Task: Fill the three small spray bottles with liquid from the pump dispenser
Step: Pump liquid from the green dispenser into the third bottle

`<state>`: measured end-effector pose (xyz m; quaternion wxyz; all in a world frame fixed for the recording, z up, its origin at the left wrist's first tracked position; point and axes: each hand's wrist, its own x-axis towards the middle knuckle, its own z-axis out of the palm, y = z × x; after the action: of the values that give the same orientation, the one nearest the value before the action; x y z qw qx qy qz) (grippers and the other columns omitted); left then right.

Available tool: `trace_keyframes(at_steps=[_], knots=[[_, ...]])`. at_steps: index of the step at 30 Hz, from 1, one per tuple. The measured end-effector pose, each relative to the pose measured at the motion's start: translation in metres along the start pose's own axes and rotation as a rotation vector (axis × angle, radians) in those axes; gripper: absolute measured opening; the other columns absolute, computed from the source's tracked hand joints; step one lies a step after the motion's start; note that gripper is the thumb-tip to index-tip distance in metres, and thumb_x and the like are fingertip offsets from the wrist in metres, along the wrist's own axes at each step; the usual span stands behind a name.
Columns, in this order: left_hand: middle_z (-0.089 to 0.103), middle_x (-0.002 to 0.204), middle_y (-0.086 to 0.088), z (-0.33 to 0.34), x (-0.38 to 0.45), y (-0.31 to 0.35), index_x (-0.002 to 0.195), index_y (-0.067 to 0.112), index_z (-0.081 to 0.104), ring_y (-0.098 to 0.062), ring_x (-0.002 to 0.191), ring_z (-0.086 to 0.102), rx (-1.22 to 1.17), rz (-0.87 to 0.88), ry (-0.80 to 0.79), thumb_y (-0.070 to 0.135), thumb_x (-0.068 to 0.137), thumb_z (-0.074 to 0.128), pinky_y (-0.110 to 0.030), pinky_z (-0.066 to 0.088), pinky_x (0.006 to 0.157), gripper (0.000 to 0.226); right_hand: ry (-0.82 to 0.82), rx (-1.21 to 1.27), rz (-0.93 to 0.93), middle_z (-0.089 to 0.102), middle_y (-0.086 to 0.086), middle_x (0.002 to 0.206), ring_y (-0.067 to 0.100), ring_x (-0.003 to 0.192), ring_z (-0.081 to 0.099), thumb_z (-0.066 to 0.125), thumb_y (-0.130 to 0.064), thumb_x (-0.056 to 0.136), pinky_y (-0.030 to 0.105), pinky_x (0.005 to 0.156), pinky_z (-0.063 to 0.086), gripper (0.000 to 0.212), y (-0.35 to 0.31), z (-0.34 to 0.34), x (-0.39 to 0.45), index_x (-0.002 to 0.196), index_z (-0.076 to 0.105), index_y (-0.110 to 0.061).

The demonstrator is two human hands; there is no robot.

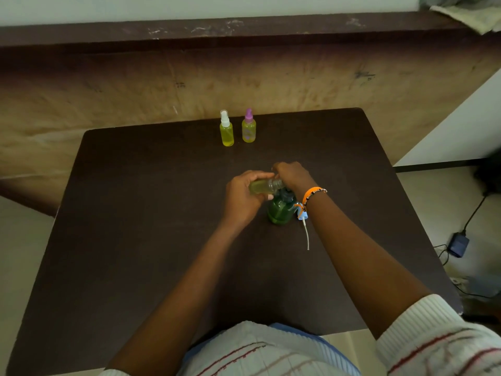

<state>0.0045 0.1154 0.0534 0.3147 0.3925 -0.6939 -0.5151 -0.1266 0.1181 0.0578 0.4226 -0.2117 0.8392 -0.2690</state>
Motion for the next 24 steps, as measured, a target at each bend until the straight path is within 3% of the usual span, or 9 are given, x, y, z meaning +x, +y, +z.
trace_keyframes(at_steps=[4,9,15,21,24], knots=[[0.063,0.091,0.011,0.001,-0.001,0.0,0.1,0.024,0.066,0.004,0.082,0.06,-0.013,-0.01,0.01,-0.011,0.059,0.073,-0.012,0.047,0.075,0.055,0.006,0.029,-0.005,0.058,0.02,0.131,0.039,0.121,0.052,0.048,-0.044,0.077,0.046,0.104,0.043,0.062,0.001,-0.001,-0.001,0.124,0.06,-0.006],[0.064,0.094,0.006,0.001,-0.001,-0.002,0.102,0.015,0.068,-0.002,0.084,0.06,0.006,-0.016,0.008,-0.013,0.06,0.072,-0.009,0.046,0.073,0.05,0.088,0.062,-0.021,0.056,0.018,0.132,0.038,0.122,0.05,0.047,-0.044,0.079,0.049,0.105,0.042,0.063,0.005,0.0,0.001,0.127,0.057,-0.004],[0.065,0.096,0.002,0.002,-0.001,-0.002,0.103,0.009,0.069,-0.012,0.089,0.062,0.047,-0.035,0.009,-0.011,0.059,0.073,-0.017,0.048,0.077,0.049,0.122,0.052,-0.019,0.056,0.02,0.132,0.039,0.125,0.047,0.047,-0.038,0.086,0.047,0.107,0.039,0.054,0.007,0.002,0.004,0.125,0.058,-0.002],[0.065,0.096,0.003,-0.001,-0.002,0.004,0.102,0.011,0.069,-0.006,0.085,0.061,0.035,-0.019,0.009,-0.012,0.059,0.073,-0.013,0.048,0.075,0.048,0.057,0.067,0.007,0.058,0.016,0.132,0.037,0.124,0.049,0.04,-0.05,0.06,0.048,0.105,0.041,0.079,0.003,0.0,-0.005,0.123,0.063,-0.009],[0.064,0.096,0.004,0.0,-0.002,0.004,0.102,0.011,0.069,-0.005,0.085,0.061,0.042,-0.02,0.007,-0.011,0.06,0.074,-0.011,0.048,0.075,0.048,0.039,0.061,0.009,0.055,0.016,0.134,0.038,0.126,0.047,0.041,-0.049,0.061,0.048,0.106,0.04,0.078,0.0,-0.002,-0.008,0.126,0.061,-0.01]])
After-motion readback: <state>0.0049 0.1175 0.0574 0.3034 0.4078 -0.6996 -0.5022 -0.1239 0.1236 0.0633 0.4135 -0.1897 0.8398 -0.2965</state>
